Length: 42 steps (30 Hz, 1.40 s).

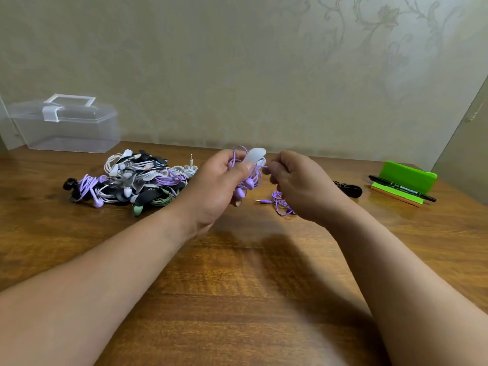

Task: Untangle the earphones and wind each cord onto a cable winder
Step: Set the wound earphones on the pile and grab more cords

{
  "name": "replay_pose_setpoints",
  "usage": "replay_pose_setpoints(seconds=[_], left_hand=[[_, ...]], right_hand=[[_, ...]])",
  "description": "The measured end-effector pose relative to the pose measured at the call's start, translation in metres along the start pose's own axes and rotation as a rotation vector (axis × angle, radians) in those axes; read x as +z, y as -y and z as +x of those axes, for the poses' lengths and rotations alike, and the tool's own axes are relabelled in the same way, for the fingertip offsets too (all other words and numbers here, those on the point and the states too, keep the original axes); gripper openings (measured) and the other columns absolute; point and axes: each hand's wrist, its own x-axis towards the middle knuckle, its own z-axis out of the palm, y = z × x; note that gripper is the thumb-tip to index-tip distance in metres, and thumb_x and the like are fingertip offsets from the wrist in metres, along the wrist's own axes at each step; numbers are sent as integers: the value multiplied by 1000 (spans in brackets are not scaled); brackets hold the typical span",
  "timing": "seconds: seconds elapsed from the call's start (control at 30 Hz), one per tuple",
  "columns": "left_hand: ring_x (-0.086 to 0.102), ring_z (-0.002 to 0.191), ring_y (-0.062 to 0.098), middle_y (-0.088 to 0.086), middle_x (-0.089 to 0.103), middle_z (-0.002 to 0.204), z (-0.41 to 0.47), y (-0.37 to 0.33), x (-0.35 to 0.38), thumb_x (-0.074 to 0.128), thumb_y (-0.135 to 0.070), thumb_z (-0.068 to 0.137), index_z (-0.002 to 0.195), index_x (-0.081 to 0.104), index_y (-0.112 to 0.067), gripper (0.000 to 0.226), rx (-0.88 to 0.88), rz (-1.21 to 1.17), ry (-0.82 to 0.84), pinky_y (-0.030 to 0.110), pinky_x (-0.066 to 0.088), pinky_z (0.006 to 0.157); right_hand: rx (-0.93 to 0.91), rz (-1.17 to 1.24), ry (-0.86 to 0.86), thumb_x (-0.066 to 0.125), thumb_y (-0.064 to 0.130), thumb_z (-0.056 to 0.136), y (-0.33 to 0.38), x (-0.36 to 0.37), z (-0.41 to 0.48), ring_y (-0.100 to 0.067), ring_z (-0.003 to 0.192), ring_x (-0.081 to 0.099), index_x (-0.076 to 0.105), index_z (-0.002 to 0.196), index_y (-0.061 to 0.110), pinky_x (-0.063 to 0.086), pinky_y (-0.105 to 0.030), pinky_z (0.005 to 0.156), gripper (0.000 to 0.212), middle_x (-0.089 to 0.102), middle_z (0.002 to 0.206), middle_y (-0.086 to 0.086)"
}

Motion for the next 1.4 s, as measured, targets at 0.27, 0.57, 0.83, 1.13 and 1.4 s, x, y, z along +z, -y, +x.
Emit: replay_pose_setpoints(seconds=[0.27, 0.57, 0.83, 1.13, 1.4], left_hand=[[41, 49, 14, 5, 48, 69, 3, -4, -7, 54, -14, 100, 100, 63, -15, 9, -131, -176, -104, 21, 30, 43], [47, 65, 8, -5, 59, 79, 10, 7, -11, 58, -24, 105, 110, 67, -23, 11, -17, 136, -149, 23, 37, 56], [53, 61, -10, -22, 62, 75, 9, 0, -15, 60, -31, 103, 121, 62, -32, 18, 67, 477, 9, 15, 38, 60], [56, 69, -2, -24, 65, 76, 11, 1, -14, 67, -26, 101, 134, 63, -22, 33, 84, 236, 73, 16, 41, 61], [61, 76, -4, -9, 72, 98, 7, -3, -14, 67, -26, 101, 133, 64, -17, 34, 131, 237, 82, 11, 46, 69]], right_hand=[[-108, 11, -143, 54, 19, 107, 0, 3, -1, -7, 72, 52, 65, 107, 21, 36, -17, 58, 11, 59, 82, 9], [-322, -82, -100, 67, 13, 100, 8, 2, -9, -1, 82, 60, 73, 106, 19, 42, -10, 67, 11, 68, 93, 10], [-322, -18, -61, 73, 18, 97, 10, -4, -9, -4, 82, 66, 74, 102, 24, 47, -14, 69, 8, 72, 88, 13], [-273, 39, -91, 72, 18, 97, 6, -7, -6, -3, 80, 66, 75, 101, 24, 45, -11, 68, 7, 73, 86, 12], [-290, 12, -77, 71, 16, 98, 4, -8, -4, 1, 84, 68, 76, 104, 24, 46, -10, 69, 11, 73, 88, 15]])
